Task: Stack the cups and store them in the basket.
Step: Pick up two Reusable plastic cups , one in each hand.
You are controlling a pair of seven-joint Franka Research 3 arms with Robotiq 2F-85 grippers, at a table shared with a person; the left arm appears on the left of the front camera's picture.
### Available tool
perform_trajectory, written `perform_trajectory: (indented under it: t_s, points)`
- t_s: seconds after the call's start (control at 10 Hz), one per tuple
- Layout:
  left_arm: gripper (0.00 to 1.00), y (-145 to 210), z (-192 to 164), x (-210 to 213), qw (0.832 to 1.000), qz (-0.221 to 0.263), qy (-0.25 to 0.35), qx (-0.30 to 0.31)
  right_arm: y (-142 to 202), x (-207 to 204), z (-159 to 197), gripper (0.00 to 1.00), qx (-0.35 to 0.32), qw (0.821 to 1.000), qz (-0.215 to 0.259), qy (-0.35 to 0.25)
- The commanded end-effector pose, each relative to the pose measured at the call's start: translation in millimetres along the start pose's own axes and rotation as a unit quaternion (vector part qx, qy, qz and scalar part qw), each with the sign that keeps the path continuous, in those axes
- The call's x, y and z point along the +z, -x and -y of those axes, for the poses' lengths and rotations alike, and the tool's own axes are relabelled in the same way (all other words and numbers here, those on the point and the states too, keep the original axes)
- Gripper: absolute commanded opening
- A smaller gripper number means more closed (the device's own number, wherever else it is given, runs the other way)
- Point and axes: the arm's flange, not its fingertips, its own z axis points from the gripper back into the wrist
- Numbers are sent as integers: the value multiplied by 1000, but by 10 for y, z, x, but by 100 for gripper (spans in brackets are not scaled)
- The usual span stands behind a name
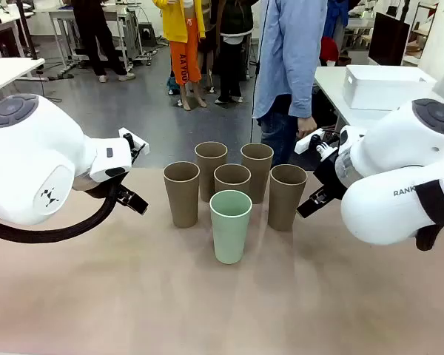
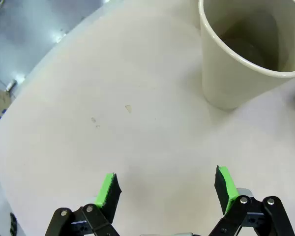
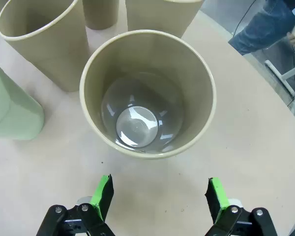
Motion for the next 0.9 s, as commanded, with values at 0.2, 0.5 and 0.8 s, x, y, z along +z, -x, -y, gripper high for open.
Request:
perform_trajectory:
  t_s: [0.2, 0.5, 0.8]
  points:
    - [100, -1, 0, 1, 1000, 0, 0, 0, 0, 0, 0, 100, 0, 1000, 0, 0]
    - [100, -1, 0, 1, 1000, 0, 0, 0, 0, 0, 0, 100, 0, 1000, 0, 0]
    - [100, -1, 0, 1, 1000, 0, 0, 0, 0, 0, 0, 100, 0, 1000, 0, 0]
